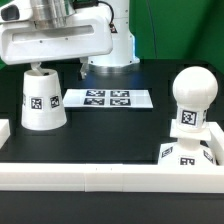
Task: Assemble lamp
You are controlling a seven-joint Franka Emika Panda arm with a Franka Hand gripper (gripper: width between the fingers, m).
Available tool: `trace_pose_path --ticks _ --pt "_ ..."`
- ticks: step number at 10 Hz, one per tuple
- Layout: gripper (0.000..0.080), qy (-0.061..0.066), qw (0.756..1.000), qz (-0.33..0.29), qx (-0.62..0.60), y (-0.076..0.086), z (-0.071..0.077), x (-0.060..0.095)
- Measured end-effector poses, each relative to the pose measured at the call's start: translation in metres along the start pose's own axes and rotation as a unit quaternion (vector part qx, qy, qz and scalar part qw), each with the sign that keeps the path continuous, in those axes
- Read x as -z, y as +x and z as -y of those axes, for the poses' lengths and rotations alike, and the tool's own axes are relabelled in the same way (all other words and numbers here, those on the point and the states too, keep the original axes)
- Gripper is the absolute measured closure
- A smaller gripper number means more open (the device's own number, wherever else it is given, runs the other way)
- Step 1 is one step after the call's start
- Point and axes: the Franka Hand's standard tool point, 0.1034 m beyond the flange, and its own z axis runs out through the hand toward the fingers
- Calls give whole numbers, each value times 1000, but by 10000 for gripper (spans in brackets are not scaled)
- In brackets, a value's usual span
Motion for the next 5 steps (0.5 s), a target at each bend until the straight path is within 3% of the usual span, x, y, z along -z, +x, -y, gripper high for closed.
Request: trace_pose_path --ticks 1,3,5 --pt "366 0 1000 0 1 -1 -1 0" --pt "715 0 1000 -1 0 -1 -3 2" --pt "754 1 1000 -4 1 1 -1 5"
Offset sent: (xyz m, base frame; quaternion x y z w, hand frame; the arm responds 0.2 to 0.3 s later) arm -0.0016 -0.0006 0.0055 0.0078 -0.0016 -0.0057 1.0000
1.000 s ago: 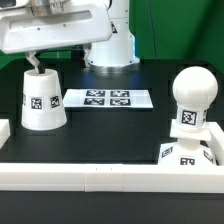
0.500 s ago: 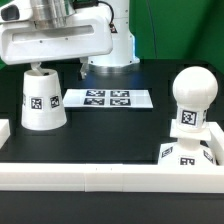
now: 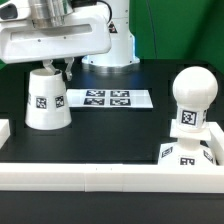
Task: Assemble lamp
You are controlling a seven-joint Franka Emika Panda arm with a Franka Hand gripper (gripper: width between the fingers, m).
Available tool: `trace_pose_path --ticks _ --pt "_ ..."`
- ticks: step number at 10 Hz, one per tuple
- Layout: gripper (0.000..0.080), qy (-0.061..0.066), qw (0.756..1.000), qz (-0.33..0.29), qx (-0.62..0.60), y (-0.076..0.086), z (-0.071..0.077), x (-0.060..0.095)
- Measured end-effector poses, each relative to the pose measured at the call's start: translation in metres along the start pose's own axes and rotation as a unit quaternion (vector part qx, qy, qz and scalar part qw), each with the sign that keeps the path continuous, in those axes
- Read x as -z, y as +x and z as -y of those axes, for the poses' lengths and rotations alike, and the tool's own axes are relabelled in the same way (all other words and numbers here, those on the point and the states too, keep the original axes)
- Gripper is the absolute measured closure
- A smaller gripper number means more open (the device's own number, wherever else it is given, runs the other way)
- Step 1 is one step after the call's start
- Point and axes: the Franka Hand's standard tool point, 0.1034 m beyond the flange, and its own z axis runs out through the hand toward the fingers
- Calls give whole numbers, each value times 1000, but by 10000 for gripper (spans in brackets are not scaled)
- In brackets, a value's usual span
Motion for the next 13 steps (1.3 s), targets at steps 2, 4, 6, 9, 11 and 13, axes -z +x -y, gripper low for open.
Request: trace_pose_path --ticks 2,4,6,9,11,13 --pt "754 3 1000 0 -2 2 6 3" --pt "754 9 1000 -3 -7 13 24 11" --pt "754 26 999 -7 -40 39 48 30" --pt "754 46 993 -11 -107 97 86 67" --pt "754 53 992 -11 -116 123 93 84" --pt "754 53 992 -11 -114 122 93 82"
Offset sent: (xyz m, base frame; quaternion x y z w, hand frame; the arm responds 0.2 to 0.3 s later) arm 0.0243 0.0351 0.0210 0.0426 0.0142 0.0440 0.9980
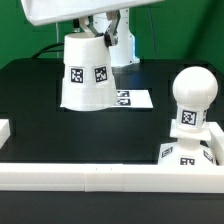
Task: Assemble lamp
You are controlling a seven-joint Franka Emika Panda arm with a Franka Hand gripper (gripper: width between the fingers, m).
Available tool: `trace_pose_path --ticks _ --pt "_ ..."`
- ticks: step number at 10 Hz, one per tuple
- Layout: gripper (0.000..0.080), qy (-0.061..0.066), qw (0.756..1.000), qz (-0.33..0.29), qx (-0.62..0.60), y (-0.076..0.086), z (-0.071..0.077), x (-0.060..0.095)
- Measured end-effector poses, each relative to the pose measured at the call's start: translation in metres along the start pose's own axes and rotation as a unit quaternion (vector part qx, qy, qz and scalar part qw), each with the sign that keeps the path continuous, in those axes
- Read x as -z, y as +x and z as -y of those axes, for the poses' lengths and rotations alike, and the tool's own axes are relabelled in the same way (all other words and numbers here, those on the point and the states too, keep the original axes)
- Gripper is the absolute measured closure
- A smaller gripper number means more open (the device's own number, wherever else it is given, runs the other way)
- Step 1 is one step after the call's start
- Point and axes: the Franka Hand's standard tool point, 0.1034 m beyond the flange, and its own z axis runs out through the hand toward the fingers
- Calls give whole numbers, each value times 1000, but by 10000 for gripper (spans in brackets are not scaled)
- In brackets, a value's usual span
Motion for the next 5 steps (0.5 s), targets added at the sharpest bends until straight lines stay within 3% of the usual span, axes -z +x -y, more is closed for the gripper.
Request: trace_pose_path --ticks 3,5 --pt "754 1 1000 2 -4 -1 2 0" --pt "754 13 999 7 -33 5 46 24"
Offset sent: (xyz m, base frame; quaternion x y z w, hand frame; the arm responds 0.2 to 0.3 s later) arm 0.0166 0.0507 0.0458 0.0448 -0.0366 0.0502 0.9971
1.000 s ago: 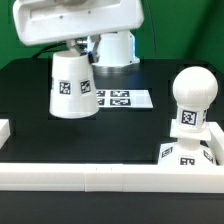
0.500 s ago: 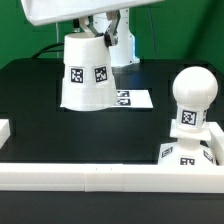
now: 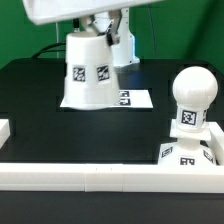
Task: Assemble lamp
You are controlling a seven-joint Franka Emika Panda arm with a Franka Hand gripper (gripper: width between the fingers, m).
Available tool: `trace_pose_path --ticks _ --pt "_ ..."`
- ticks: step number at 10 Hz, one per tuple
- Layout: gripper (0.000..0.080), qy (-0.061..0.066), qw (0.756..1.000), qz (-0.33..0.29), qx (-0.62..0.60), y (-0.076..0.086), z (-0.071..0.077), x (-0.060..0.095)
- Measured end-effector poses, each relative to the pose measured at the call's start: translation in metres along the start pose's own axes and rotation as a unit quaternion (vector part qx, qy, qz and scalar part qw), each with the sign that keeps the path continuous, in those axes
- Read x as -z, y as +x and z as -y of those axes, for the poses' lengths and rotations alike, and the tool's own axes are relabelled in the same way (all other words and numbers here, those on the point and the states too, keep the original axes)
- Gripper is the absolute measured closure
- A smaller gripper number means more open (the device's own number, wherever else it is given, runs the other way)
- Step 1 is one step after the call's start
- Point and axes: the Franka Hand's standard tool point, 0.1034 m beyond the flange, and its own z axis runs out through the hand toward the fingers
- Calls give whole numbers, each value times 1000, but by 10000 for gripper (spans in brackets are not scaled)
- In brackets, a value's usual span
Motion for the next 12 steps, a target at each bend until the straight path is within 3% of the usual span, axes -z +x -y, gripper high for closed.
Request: trace_pose_path --ticks 3,5,7,12 --pt "754 12 1000 -1 -28 7 51 29" --pt "754 19 998 -6 -54 10 84 40" --pt "754 18 998 -1 -53 12 106 26" --pt "754 3 998 20 -53 8 103 -28"
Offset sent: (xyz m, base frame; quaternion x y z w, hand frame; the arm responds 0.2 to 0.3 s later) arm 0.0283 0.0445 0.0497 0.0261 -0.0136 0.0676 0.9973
